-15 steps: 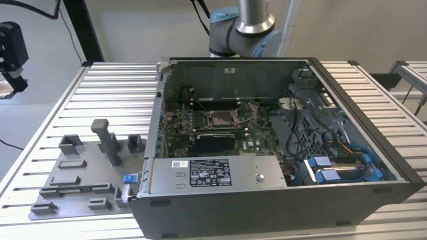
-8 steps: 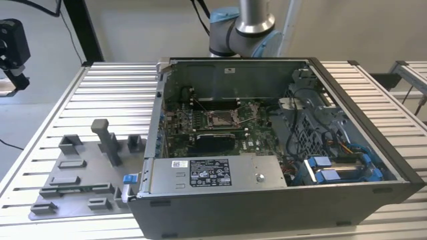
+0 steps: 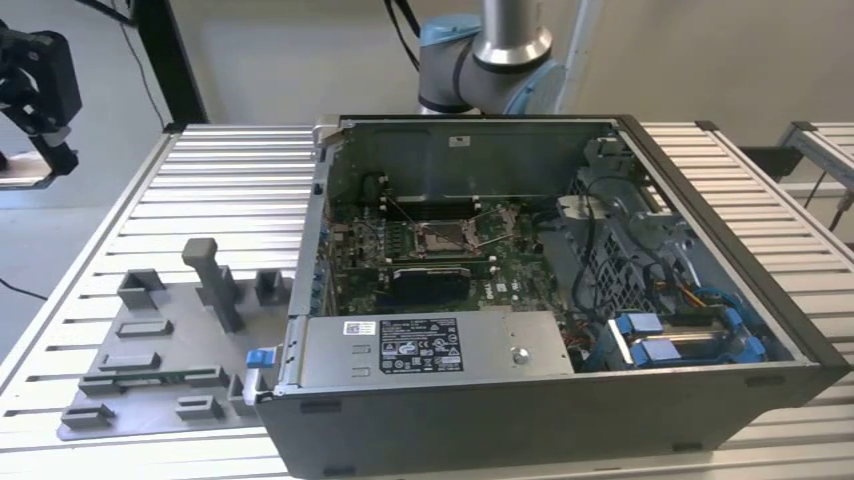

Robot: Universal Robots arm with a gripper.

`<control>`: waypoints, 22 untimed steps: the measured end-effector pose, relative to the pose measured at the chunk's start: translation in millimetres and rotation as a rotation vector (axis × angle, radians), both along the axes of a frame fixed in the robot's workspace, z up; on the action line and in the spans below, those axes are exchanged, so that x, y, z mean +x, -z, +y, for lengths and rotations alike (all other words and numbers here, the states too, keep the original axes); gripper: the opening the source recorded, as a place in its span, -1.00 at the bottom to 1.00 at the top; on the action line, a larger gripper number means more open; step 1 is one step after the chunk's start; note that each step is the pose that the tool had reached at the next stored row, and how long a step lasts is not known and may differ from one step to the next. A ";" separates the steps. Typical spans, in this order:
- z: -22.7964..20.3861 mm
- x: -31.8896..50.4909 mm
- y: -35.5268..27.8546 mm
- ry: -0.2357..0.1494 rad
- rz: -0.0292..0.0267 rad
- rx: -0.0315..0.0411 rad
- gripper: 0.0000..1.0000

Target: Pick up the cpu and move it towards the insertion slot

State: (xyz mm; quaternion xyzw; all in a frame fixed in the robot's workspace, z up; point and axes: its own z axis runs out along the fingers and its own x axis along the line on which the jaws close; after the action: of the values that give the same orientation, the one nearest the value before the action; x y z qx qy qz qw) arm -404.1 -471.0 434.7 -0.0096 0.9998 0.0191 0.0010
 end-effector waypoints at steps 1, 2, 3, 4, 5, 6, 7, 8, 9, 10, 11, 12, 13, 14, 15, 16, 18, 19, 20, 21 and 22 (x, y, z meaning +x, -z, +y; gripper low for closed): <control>0.0 1.9 -0.5 0.000 0.0000 0.0000 -1.00; 0.0 3.9 -1.1 0.000 0.0001 -0.0001 -1.00; 0.0 5.9 -1.6 0.000 0.0001 0.0000 -1.00; 0.0 8.0 -2.2 0.000 0.0000 0.0000 -1.00; 0.0 10.0 -2.7 0.000 0.0001 -0.0001 -1.00; 0.0 12.1 -3.2 0.000 0.0000 0.0000 -1.00; 0.0 14.2 -3.8 0.000 0.0001 -0.0001 -1.00; 0.0 16.2 -4.3 0.000 0.0001 -0.0001 -1.00; 0.0 18.4 -4.8 0.000 0.0001 -0.0001 -1.00; 0.0 20.6 -5.3 0.000 0.0001 0.0000 -1.00; 0.0 22.9 -5.8 0.000 0.0000 0.0000 -1.00; 0.0 25.2 -6.4 0.000 0.0000 0.0000 -1.00; 0.0 27.4 -6.9 0.000 0.0000 0.0000 -1.00; 0.0 29.8 -7.5 0.000 0.0001 -0.0001 -1.00; 0.0 32.3 -8.0 0.000 0.0001 0.0000 -1.00; 0.0 34.7 -8.6 0.000 0.0001 -0.0001 -1.00; 0.0 39.5 -9.6 0.000 0.0001 -0.0001 -1.00; 0.0 42.0 -10.2 0.000 0.0001 -0.0001 -1.00; 0.0 44.7 -10.7 0.000 0.0000 -0.0001 -1.00; 0.0 47.4 -11.2 0.000 0.0000 0.0000 -1.00; 0.0 50.3 -11.7 0.000 0.0001 0.0000 -1.00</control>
State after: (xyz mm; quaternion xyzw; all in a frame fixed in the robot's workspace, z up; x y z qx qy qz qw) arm -353.8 -471.0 446.5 -0.0096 0.9998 0.0191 0.0010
